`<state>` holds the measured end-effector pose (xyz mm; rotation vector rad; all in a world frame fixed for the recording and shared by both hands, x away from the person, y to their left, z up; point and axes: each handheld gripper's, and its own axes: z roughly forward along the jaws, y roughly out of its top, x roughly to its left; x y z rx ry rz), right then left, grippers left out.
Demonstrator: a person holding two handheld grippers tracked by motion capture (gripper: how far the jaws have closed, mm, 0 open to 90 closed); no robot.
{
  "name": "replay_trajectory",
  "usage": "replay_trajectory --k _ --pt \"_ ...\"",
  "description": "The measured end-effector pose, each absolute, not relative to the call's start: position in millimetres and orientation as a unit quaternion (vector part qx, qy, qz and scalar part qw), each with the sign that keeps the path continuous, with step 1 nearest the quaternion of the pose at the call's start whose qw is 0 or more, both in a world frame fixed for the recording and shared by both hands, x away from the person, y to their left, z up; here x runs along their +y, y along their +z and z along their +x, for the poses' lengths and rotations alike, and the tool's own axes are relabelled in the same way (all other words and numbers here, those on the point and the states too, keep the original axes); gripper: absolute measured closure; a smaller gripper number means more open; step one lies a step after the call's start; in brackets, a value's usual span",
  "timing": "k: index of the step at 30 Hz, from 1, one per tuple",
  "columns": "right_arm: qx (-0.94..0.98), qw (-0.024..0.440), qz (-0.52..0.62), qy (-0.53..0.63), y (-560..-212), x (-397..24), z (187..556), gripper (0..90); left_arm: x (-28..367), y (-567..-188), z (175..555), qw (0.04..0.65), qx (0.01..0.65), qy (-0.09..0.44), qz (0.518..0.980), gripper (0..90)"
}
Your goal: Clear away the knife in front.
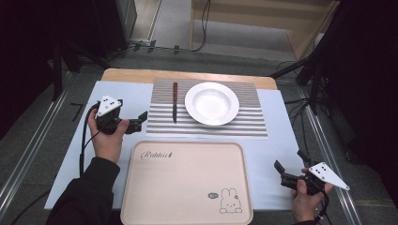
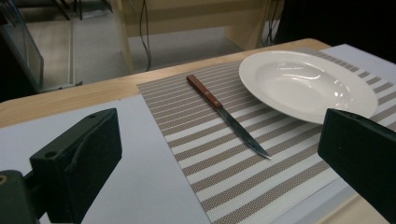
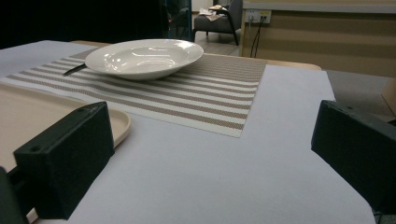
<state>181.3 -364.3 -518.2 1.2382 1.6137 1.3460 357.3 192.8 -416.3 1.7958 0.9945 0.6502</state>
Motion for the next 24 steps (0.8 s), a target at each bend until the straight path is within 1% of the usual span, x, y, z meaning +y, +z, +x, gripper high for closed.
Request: replay_trajectory --k 10,12,15,18,19,20,24 --pt "0.626 0.346 0.475 0.512 -518 -362 182 0.0 169 -412 393 0.467 0.412 0.247 0.743 0.4" --pt "0.628 0.347 0.474 0.511 -518 -362 182 0.0 164 -412 401 0.465 0.414 0.246 0.742 3.0" --pt "0.628 0.347 0.474 0.512 -519 -362 182 0.0 159 -414 409 0.464 0.419 0.240 0.743 3.5" --pt "0.629 0.346 0.474 0.510 -518 -361 182 0.0 149 -417 425 0.455 0.432 0.234 0.743 8.2" --pt "0.629 0.346 0.474 0.510 -518 -361 182 0.0 149 -417 425 0.455 0.432 0.234 0.743 10.3" --pt "0.629 0.346 0.475 0.509 -518 -361 183 0.0 143 -420 434 0.448 0.437 0.229 0.746 12.6" --pt "0.629 0.344 0.476 0.509 -519 -362 183 0.0 132 -426 451 0.438 0.445 0.208 0.753 14.6"
